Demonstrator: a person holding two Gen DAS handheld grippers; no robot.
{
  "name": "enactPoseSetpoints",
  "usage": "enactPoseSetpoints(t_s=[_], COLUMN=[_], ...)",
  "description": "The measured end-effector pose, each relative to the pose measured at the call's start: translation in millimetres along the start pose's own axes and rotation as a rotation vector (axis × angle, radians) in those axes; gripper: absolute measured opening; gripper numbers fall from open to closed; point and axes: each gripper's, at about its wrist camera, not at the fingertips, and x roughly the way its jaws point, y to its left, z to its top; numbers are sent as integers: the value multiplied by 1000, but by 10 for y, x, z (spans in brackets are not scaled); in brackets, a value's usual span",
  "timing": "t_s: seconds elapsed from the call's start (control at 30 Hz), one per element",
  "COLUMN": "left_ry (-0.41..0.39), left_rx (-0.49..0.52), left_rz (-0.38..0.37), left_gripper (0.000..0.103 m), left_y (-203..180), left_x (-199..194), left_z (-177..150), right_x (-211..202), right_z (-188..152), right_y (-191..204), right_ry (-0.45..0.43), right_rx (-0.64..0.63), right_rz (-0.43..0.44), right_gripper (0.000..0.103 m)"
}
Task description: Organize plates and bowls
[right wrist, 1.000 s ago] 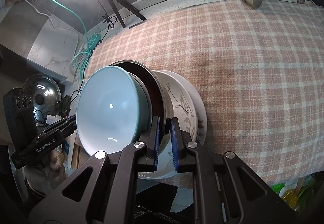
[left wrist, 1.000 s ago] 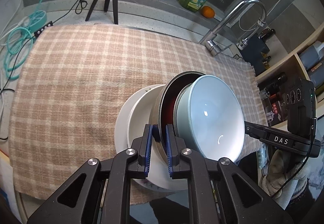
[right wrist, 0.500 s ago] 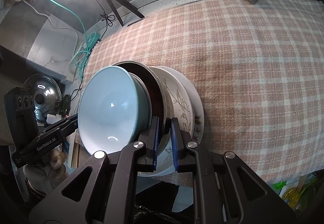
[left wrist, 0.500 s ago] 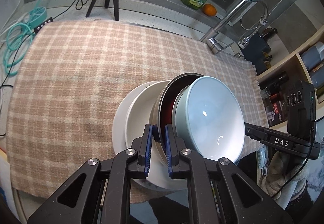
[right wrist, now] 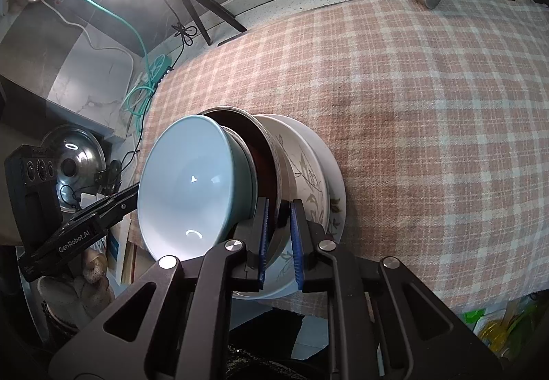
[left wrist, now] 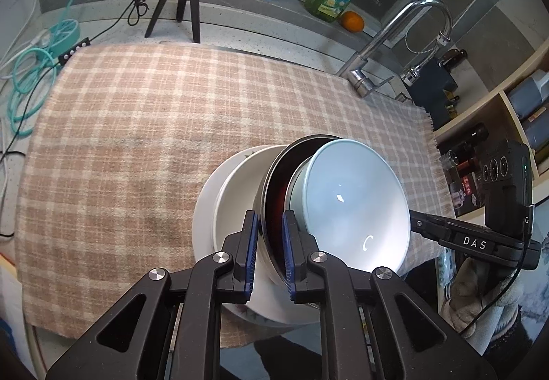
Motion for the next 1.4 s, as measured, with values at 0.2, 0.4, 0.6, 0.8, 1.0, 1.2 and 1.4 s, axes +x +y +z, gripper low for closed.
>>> enactPoseSetpoints(t_s=[0.2, 0.4, 0.6, 0.8, 1.0, 1.2, 1.4], left_ry=[-11, -22, -50, -106, -183, -235, -255], left_rx=[20, 32, 55, 99, 126, 135, 128], left_rz=[22, 37, 62, 96, 121, 167, 176], left_gripper=[12, 15, 27, 39, 65, 77, 77], left_y=[-12, -10, -36, -142, -271, -353, -385], left_x=[-34, -96, -194, -381, -596, -745, -826], left_z=[-3, -6, -24, -28, -31, -22, -16], right_x=[-23, -125, -218, -431, -719, -882, -1088], right_z=[-5, 12, 10, -19, -57, -119, -136], right_y=[16, 47, 16, 50, 166, 277, 276], right_ry=[-13, -40, -68, -137, -238, -280, -344], right_rx=[-14, -50, -65, -106, -164, -195, -176], right_rz=[-11, -30, -45, -66, -94, -131, -123], right_gripper=[14, 15, 31, 58, 83, 83, 96])
